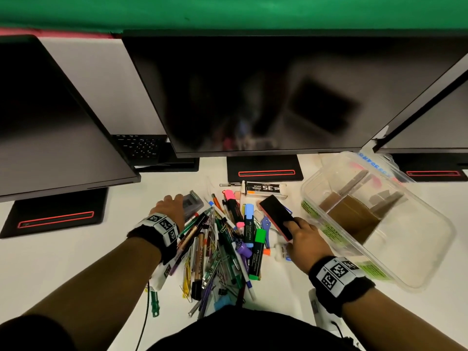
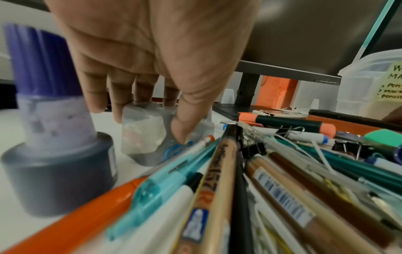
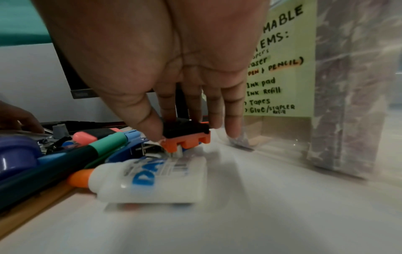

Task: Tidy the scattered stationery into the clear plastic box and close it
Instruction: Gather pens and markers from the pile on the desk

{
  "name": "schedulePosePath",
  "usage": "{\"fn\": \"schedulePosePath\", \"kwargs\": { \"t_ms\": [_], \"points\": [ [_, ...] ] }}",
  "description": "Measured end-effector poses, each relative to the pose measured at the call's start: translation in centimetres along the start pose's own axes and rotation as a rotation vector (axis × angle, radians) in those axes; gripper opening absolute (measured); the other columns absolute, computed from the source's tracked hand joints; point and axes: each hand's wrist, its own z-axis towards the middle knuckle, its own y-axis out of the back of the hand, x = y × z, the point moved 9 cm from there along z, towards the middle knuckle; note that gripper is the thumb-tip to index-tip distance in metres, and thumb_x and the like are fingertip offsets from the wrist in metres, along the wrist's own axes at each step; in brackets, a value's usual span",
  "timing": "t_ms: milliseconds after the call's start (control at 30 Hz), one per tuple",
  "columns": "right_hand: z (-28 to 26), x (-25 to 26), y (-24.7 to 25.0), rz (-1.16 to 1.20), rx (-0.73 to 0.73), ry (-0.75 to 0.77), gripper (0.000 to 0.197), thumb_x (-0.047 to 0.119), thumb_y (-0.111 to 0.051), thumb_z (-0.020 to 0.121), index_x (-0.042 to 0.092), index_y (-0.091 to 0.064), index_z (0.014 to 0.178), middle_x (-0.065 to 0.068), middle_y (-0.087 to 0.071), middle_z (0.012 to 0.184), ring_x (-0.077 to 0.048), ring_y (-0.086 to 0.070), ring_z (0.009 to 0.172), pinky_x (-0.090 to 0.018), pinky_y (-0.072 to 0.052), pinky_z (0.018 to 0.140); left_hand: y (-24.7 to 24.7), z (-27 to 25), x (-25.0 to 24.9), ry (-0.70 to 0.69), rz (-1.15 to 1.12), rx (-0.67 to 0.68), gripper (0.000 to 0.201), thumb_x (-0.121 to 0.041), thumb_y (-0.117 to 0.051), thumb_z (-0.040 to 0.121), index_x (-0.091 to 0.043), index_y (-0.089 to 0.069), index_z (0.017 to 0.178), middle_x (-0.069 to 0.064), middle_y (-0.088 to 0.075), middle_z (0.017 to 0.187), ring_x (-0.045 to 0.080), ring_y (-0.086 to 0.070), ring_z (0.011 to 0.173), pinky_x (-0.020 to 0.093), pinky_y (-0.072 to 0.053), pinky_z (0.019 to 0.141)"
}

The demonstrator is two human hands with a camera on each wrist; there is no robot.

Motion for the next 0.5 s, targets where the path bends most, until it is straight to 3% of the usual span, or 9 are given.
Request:
{"fn": "schedulePosePath", "kwargs": {
  "t_ms": [100,200,333,433,500],
  "points": [
    [-0.3,0.4,0.5,-0.050,-0.042,-0.015,0.052,0.018,-0.052,0.086,0.021,-0.040,0.136,-0.007,-0.037,0.143,-0.031,-0.041,0.122,-0.040,-0.045,0.098,0.5,-0.5,-0.3,-0.003,0.041,-0.044,0.048,-0.023,-0.055,0.086,-0.017,-0.038,0.131,0.011,-0.045,0.127,0.028,-0.048,0.115,0.040,-0.045,0.093],
    [-0.5,2.5,1.0,-0.028,-0.129,0.099,0.044,0.021,-0.056,0.084,0.017,-0.053,0.127,-0.008,-0.046,0.135,-0.031,-0.045,0.117,-0.036,-0.043,0.097,1.9,-1.3,-2.0,-0.072,0.031,-0.159,0.049,-0.030,-0.054,0.086,-0.017,-0.041,0.131,0.009,-0.042,0.134,0.027,-0.043,0.121,0.038,-0.042,0.099],
    [-0.3,6.6,0.1,0.069,-0.075,0.285,0.033,0.020,-0.053,0.088,0.015,-0.058,0.121,-0.008,-0.056,0.121,-0.026,-0.051,0.114,-0.032,-0.042,0.097,0.3,-1.9,-3.7,-0.140,-0.045,-0.026,0.041,-0.029,-0.050,0.089,-0.011,-0.050,0.125,0.009,-0.054,0.128,0.026,-0.056,0.113,0.035,-0.051,0.093],
    [-0.8,9.8,-1.5,-0.034,0.000,0.475,0.041,0.033,-0.053,0.090,0.026,-0.051,0.130,-0.003,-0.051,0.130,-0.025,-0.044,0.122,-0.037,-0.040,0.102,-1.0,-2.8,-3.4,-0.120,-0.118,0.029,0.041,-0.039,-0.054,0.087,-0.013,-0.052,0.119,0.008,-0.060,0.119,0.026,-0.061,0.106,0.033,-0.053,0.087],
    [-1.1,10.8,-3.1,-0.116,0.086,0.543,0.047,0.038,-0.054,0.089,0.034,-0.046,0.135,-0.001,-0.039,0.144,-0.027,-0.036,0.128,-0.040,-0.037,0.106,-1.8,-3.2,-3.0,-0.123,-0.114,0.044,0.048,-0.038,-0.057,0.084,-0.013,-0.047,0.123,0.009,-0.058,0.122,0.026,-0.060,0.108,0.035,-0.052,0.091]
  ]
}}
